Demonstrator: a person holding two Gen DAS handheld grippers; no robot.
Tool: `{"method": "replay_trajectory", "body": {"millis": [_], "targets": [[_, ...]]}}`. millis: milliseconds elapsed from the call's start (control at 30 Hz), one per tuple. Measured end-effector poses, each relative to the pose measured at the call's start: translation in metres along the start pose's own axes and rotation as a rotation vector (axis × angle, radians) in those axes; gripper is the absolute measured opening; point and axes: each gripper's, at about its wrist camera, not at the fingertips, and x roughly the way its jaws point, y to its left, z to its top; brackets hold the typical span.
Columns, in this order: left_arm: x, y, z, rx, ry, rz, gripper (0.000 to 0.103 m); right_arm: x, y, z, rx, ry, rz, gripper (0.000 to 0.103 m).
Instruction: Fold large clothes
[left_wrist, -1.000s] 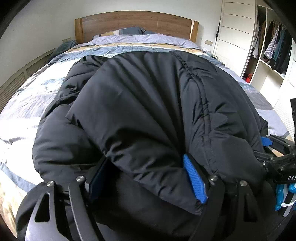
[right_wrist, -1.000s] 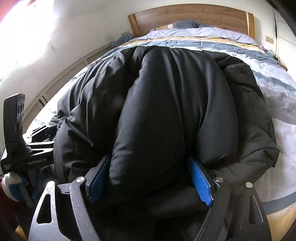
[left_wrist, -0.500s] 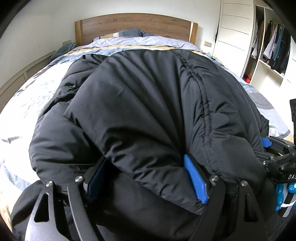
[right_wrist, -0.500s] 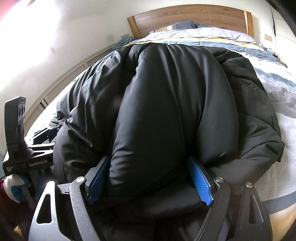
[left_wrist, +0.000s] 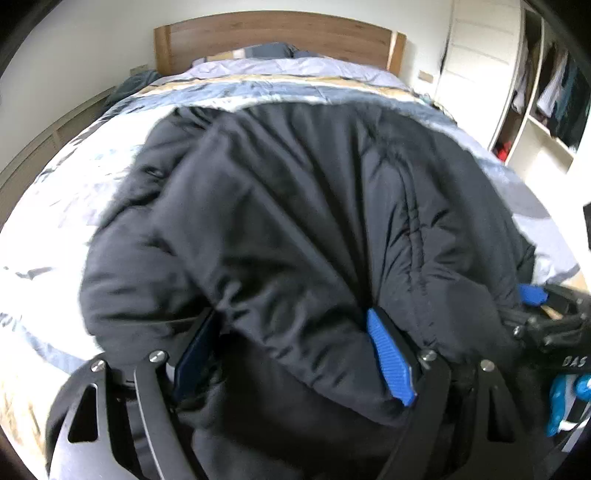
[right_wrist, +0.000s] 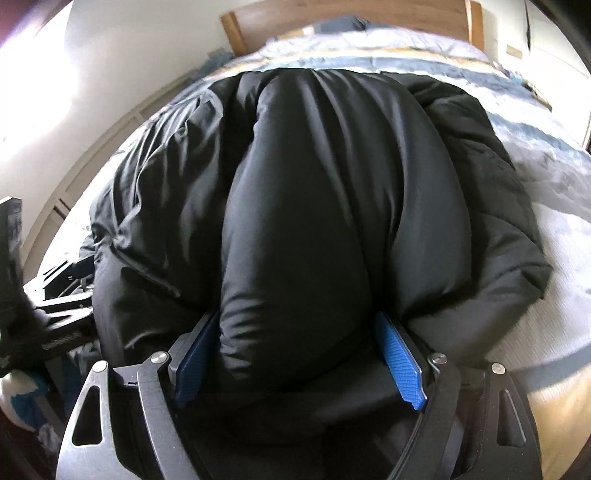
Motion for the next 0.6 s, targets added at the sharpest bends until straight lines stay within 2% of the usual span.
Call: {"method": "replay_trajectory", "body": {"millis": [100,300,433,600], "targets": [[-0.034,0.006,0.001,0.023,-0.047,0.009,0.08,-0.024,0.002,-0.004,0.015,-0.01,-0.001,0.082],[-0.094,0.035,-0.008,0.029,-0.088,0.064,0.08,-0.095,-0.017,-0.033,0.075,-0.11,-0.014,0.083],[-0.139,0.063,-0.02,0.008,-0.135,0.092,0.08,-0.157,-0.041,-0.059,0.118,-0.207,-0.045,0.083],[-0.186,0.103,-0.04,-0.041,-0.161,0.113,0.08,-0.224,-0.084,-0.1,0.171,-0.282,-0.116,0.084]]}}
